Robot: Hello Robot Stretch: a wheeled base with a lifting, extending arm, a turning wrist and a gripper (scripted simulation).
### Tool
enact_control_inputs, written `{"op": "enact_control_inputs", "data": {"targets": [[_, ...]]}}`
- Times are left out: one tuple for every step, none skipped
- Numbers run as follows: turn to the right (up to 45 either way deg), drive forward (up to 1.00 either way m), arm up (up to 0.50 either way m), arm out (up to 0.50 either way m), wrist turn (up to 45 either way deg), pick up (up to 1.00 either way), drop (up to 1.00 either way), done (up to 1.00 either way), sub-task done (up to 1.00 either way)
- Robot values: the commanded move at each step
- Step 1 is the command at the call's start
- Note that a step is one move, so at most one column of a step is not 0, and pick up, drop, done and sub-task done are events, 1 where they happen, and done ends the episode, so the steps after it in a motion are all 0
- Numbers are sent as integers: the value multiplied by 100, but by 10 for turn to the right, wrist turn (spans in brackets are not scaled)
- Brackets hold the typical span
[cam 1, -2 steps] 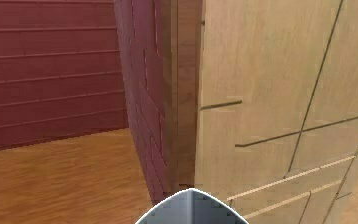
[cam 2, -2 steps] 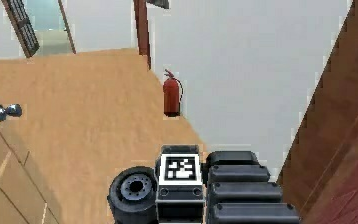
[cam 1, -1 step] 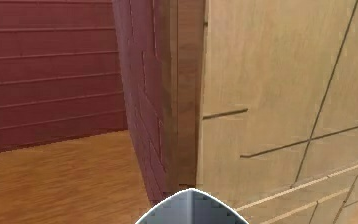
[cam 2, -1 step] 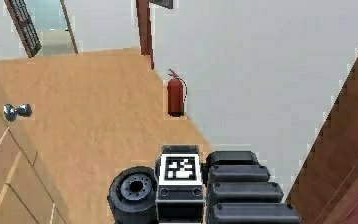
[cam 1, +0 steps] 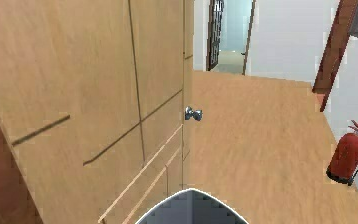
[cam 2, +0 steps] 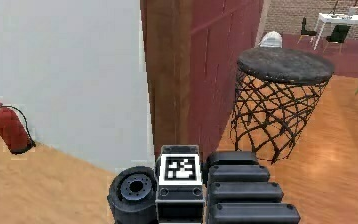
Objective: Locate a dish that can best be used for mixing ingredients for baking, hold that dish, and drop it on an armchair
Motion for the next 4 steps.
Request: {"op": "enact_control_inputs", "data": {"targets": [[210,0,0,0,0,0,0,0,0],[0,100,0,0,0,0,0,0,0],[60,0,0,0,0,0,0,0,0],[0,20,0,0,0,0,0,0,0]]}}
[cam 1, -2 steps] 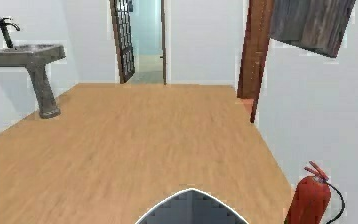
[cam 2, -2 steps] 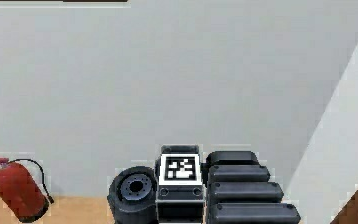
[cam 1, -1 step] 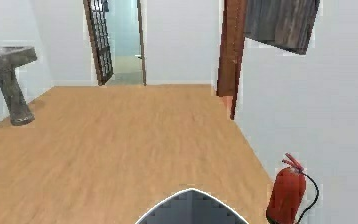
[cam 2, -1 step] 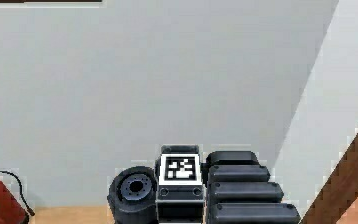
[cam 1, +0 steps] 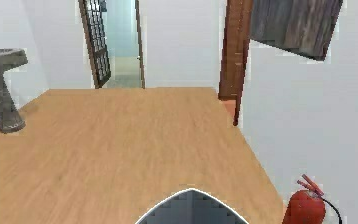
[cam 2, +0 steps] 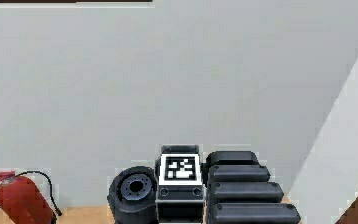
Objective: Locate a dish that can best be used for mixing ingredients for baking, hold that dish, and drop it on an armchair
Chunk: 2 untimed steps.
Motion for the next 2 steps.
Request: {"op": "enact_control_inputs", "data": {"targets": [[-150,0,0,0,0,0,0,0,0],[0,100,0,0,0,0,0,0,0]]}}
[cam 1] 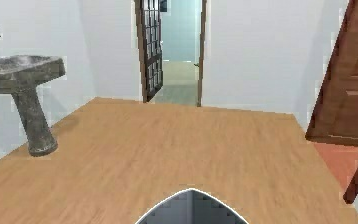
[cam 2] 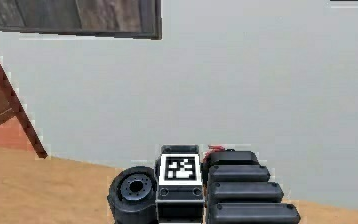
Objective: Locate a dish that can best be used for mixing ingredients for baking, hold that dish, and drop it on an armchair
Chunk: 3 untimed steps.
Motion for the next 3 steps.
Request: {"op": "enact_control_inputs", "data": {"targets": [[-30,0,0,0,0,0,0,0,0],[0,100,0,0,0,0,0,0,0],[0,100,0,0,0,0,0,0,0]]}}
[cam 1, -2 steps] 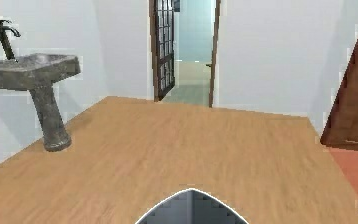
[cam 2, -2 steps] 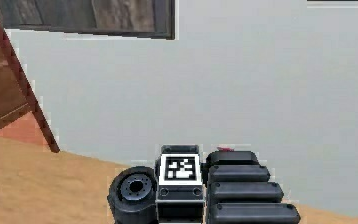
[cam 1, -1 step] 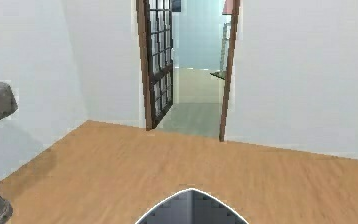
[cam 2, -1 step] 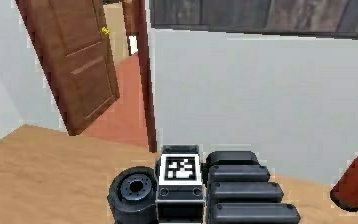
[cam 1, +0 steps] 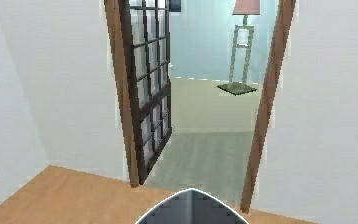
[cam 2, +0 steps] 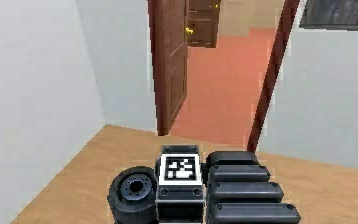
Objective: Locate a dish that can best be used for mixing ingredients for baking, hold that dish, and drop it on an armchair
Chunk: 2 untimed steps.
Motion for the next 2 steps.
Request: {"op": "enact_control_inputs", "data": {"targets": [[0,100,0,0,0,0,0,0,0],[0,15,0,0,0,0,0,0,0]]}}
